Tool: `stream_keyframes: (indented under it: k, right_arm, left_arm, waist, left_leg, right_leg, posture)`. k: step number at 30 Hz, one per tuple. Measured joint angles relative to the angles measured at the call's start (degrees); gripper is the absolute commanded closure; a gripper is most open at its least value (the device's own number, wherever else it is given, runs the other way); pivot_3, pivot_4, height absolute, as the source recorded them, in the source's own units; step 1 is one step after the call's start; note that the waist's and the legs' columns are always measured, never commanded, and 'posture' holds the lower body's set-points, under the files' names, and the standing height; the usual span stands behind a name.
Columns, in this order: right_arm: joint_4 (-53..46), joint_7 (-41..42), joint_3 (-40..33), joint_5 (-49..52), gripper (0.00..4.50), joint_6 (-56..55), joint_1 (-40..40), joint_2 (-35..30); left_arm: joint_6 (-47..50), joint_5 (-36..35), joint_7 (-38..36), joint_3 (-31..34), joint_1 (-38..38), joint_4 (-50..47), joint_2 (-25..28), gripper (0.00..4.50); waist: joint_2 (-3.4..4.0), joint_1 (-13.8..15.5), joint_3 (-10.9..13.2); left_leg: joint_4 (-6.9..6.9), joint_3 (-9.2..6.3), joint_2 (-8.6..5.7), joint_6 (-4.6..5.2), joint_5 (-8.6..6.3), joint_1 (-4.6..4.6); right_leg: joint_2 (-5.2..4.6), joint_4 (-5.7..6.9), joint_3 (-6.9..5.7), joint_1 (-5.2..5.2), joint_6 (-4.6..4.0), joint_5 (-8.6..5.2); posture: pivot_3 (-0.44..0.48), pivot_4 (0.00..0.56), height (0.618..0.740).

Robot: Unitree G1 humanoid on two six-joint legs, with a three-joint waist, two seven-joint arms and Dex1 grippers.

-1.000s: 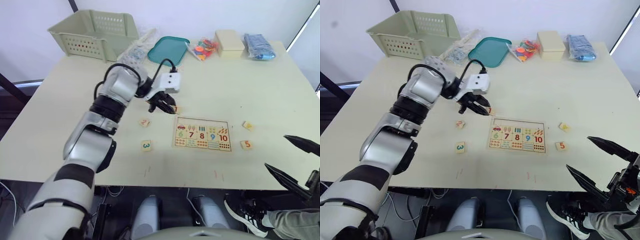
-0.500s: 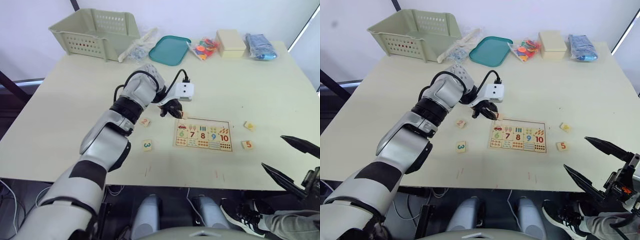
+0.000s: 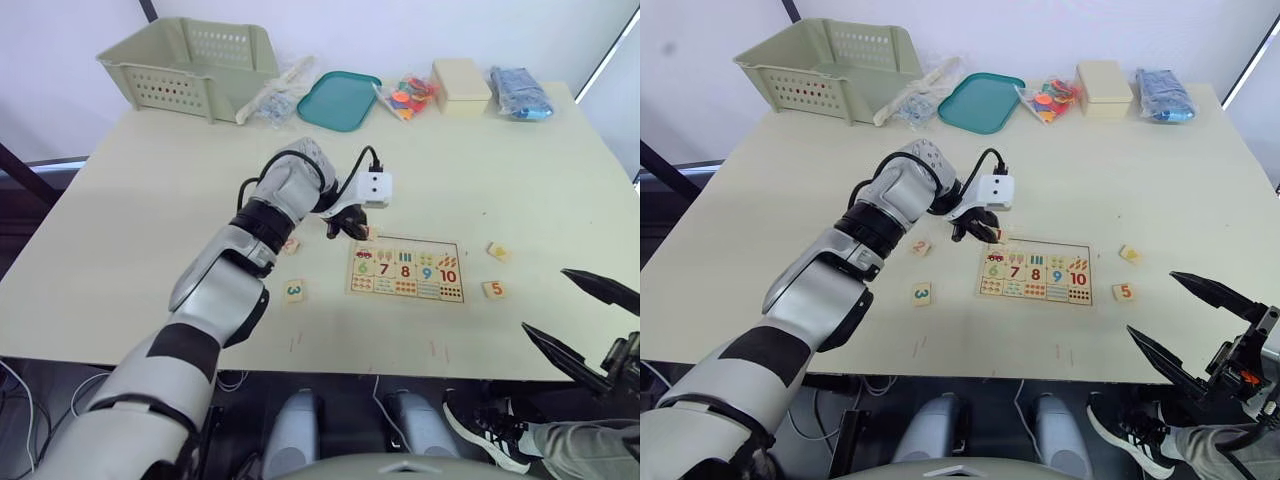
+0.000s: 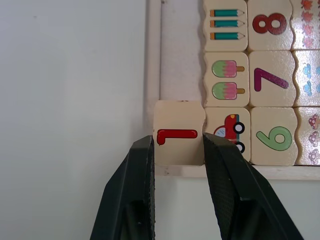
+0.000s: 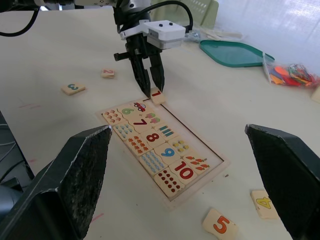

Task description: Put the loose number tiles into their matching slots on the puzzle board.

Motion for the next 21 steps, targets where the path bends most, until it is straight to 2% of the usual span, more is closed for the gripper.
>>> stream_keyframes:
  k: [21]
  right_arm:
    - [-0.01,-0.18,1.24,-0.33,0.0,-0.01,0.46,1.1]
  left_arm:
    - [-0.05,0.65,1.76,-1.06,0.95,-0.99,-0.05,3.57]
  waist:
    - [0.0,0.03,0.0]
  left_leg:
    - [0.0,0.0,0.0,0.0,0.0,0.0]
  right_leg:
    - [0.0,0.0,0.0,0.0,0.0,0.0]
  posture:
    - [0.0,0.15,0.74]
